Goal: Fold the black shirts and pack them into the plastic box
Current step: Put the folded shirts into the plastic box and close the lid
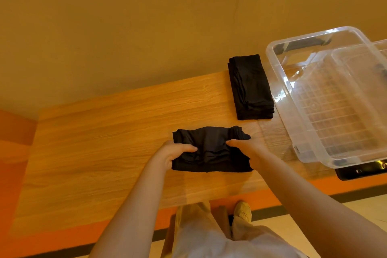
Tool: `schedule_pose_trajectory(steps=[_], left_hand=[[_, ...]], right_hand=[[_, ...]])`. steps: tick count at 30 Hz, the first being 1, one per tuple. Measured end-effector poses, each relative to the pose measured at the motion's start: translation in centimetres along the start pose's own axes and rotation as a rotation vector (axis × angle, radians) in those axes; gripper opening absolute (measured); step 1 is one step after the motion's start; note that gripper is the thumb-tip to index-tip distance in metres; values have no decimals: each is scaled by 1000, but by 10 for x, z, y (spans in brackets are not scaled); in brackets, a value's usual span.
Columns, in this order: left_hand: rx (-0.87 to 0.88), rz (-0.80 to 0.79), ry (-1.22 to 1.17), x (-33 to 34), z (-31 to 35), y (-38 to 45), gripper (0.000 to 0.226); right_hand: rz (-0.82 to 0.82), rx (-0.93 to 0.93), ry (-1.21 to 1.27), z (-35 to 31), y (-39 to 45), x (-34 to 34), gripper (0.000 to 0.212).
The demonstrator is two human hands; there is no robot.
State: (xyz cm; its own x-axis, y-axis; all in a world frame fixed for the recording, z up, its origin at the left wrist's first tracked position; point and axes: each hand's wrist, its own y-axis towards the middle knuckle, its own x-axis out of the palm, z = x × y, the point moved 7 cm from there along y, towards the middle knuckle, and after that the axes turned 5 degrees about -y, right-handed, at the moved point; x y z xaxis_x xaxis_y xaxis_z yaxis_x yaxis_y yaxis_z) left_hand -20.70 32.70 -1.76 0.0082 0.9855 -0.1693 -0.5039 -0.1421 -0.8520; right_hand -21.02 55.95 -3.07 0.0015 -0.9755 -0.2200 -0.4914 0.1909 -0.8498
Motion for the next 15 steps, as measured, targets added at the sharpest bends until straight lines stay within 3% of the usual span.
schedule_pose_trajectory(steps=[4, 11, 15], left_hand=[[16, -23, -50, 1, -8, 0, 41], [185, -15, -39, 2, -1, -7, 38], [235, 1, 4, -5, 10, -8, 43]], right_hand=[[-42, 6, -34, 4, -4, -2, 69], [-77, -253, -43, -5, -18, 13, 65], [-117, -301, -54, -12, -21, 18, 64]])
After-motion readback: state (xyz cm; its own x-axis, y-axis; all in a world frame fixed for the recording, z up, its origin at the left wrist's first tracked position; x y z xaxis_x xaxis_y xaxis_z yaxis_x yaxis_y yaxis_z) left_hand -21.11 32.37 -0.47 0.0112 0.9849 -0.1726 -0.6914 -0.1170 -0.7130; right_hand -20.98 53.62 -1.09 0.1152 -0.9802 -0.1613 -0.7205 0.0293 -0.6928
